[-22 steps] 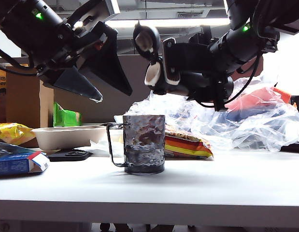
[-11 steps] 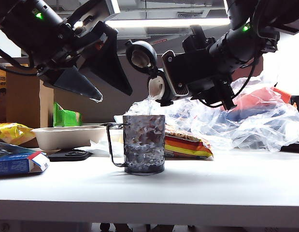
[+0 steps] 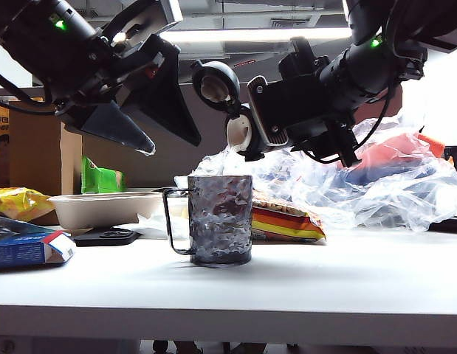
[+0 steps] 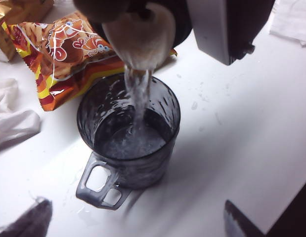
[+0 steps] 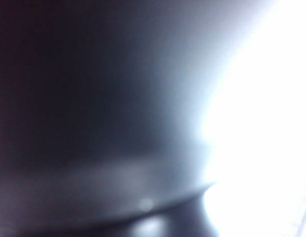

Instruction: Pick up the black thermos, pour some water into the cup, then place the black thermos back on the table.

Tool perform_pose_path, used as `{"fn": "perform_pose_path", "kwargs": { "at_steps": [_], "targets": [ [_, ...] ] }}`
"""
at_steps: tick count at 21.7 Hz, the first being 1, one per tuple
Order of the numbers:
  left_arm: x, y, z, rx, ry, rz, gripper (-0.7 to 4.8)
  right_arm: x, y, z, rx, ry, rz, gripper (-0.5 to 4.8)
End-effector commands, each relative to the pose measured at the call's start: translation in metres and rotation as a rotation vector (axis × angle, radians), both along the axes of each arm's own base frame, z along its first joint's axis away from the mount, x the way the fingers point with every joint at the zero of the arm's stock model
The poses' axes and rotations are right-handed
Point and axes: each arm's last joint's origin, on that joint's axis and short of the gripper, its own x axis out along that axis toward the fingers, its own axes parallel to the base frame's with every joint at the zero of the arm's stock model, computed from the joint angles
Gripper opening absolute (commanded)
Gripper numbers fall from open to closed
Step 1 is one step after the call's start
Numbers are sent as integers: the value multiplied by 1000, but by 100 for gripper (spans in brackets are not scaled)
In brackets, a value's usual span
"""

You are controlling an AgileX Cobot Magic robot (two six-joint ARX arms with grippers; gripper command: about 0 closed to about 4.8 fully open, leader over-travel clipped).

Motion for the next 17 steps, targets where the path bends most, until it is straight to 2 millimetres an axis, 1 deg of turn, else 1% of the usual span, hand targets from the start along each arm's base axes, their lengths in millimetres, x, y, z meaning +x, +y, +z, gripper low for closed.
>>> {"fn": "perform_pose_path", "kwargs": {
  "at_steps": [1,15,17],
  "targets": [
    [1,0,4,-13,-16,4,479,1,1,13,41,-74,3,148],
    [1,0,4,-15,-19,4,479,1,1,13,56,-64,1,148],
    [1,0,5,-16,-20,4,479,1,1,13,160,-12,-18,147]
  ]
}}
